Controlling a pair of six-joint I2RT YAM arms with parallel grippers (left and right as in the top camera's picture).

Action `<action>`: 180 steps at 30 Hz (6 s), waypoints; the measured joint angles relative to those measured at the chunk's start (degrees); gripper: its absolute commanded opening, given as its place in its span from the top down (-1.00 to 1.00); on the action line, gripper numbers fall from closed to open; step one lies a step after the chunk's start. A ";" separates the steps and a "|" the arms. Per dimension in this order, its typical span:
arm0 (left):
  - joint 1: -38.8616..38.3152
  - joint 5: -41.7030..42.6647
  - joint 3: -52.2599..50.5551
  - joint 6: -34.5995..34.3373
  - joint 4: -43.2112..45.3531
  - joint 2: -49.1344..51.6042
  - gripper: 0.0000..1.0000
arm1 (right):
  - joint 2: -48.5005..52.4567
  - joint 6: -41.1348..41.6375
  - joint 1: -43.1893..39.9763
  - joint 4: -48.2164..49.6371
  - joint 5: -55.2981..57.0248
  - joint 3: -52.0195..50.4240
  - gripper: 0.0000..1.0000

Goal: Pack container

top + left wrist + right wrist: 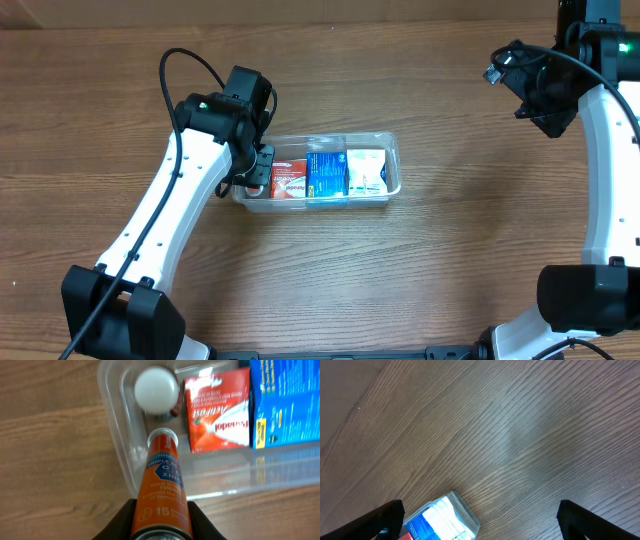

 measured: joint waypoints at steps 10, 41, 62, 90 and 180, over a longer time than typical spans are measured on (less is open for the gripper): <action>0.00 0.24 -8.13 0.02 7.85 0.02 0.59 | 0.00 0.00 0.00 0.00 0.04 0.00 -1.00; 5.01 -5.73 32.28 -7.61 -25.05 0.61 -0.46 | 0.00 0.02 0.00 -0.02 0.02 0.00 -1.00; 27.43 -5.99 38.18 -9.84 -26.08 -10.19 -1.00 | -0.07 0.02 0.00 0.09 0.02 0.00 -1.00; 27.43 -5.99 38.25 -9.84 -25.99 -10.16 -1.00 | -75.08 -25.11 2.47 37.42 12.68 -73.83 -1.00; 25.90 9.44 -76.91 -4.37 38.18 -89.66 -1.00 | -101.46 -13.55 2.47 40.24 10.54 -103.56 -1.00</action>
